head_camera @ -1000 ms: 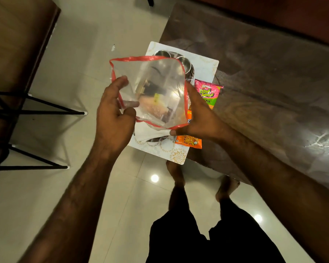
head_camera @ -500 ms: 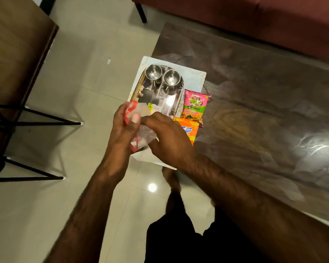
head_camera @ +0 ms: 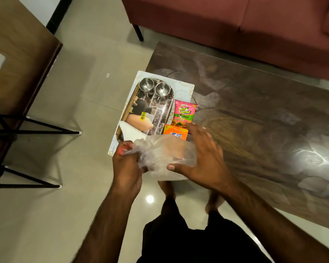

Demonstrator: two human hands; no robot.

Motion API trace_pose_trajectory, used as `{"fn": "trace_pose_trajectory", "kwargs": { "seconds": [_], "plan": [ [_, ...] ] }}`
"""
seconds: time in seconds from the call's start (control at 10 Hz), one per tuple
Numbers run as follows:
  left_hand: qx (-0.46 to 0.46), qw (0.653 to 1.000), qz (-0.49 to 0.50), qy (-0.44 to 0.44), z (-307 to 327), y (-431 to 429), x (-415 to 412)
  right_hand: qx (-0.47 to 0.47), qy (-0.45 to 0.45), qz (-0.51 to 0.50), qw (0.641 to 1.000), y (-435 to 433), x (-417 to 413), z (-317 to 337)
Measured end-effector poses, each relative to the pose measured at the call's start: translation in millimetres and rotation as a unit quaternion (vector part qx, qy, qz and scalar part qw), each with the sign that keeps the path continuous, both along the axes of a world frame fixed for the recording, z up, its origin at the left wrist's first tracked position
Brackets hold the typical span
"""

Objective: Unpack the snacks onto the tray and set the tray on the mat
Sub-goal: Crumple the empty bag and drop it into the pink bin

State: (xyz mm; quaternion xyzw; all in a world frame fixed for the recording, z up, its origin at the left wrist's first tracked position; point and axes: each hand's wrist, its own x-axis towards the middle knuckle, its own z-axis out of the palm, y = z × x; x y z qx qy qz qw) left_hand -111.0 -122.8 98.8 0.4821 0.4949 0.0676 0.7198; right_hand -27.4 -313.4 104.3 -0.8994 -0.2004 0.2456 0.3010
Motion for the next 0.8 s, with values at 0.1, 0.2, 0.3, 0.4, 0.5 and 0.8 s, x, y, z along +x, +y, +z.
{"fn": "trace_pose_trajectory", "kwargs": {
  "seconds": [0.1, 0.2, 0.3, 0.4, 0.5, 0.8],
  "plan": [
    [-0.074, 0.997, 0.008, -0.015, 4, -16, 1, 0.036, 0.12, -0.044, 0.991, -18, 4, 2],
    [-0.107, 0.992, -0.058, 0.031, 5, -50, 2, 0.218, 0.34, -0.07, 0.912, -28, -6, 5],
    [-0.09, 0.987, -0.128, 0.046, 2, -69, -4, 0.239, 0.354, -0.056, 0.902, -31, -15, 5],
    [-0.101, 0.964, -0.247, 0.005, 4, -83, -13, 0.207, 0.349, -0.055, 0.912, -40, -16, 12],
    [-0.092, 0.944, -0.318, -0.016, 5, -92, -16, 0.2, 0.361, -0.034, 0.91, -46, -16, 14],
    [-0.186, 0.935, -0.298, -0.046, 21, -95, 7, 0.238, 0.24, -0.181, 0.924, -53, -13, 10]
  ]
}}
